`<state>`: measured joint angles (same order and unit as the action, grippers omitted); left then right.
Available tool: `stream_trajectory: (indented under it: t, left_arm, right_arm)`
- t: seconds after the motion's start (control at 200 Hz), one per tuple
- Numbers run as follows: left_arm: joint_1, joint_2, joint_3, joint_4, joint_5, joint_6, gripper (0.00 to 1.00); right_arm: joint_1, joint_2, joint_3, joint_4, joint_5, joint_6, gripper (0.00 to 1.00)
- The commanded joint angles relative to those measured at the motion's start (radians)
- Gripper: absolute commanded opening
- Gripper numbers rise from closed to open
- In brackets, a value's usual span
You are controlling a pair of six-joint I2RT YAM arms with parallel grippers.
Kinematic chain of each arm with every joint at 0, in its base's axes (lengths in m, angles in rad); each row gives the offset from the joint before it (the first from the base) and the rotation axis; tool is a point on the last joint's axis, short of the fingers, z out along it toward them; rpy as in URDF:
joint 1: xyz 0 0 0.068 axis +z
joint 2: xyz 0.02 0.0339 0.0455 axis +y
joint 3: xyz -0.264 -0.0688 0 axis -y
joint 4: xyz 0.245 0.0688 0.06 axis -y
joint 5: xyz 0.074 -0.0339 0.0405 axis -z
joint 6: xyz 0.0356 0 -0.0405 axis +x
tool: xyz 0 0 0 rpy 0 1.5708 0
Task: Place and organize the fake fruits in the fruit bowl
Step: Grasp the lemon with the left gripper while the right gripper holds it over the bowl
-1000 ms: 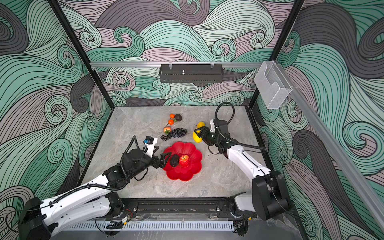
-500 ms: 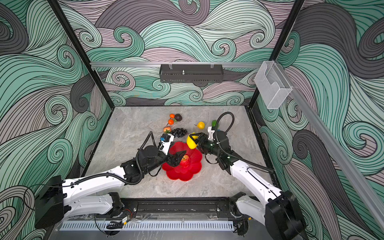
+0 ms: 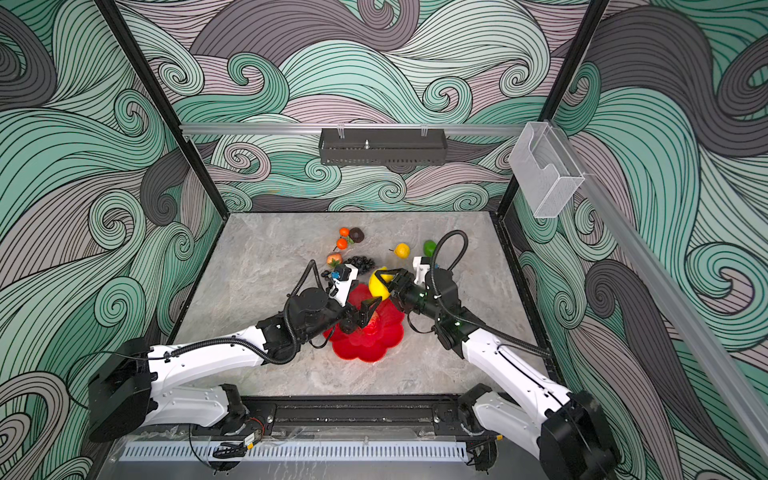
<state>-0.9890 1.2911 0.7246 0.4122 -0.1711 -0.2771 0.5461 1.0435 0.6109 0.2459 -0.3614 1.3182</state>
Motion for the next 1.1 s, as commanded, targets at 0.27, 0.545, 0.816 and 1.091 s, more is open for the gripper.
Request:
stream_trajectory:
  t: [0.27,0.545,0.816,1.091]
  left_arm:
    - [-0.011,0.046,0.064,0.052,-0.002,0.003,0.85]
    - [-0.011,0.040,0.056,0.058,-0.029,0.009,0.78]
    - [-0.010,0.025,0.046,0.052,-0.042,0.009,0.62]
    - [-0.011,0.015,0.041,0.035,-0.048,0.012,0.55]
  right_arm:
    - [0.056,-0.001,-0.017,0.087,0.035,0.032,0.56]
    - [0.065,-0.007,-0.020,0.084,0.036,0.030,0.56]
    - [0.077,0.008,-0.023,0.092,0.038,0.023,0.57]
    - [0.080,0.010,-0.016,0.071,0.047,0.005,0.60]
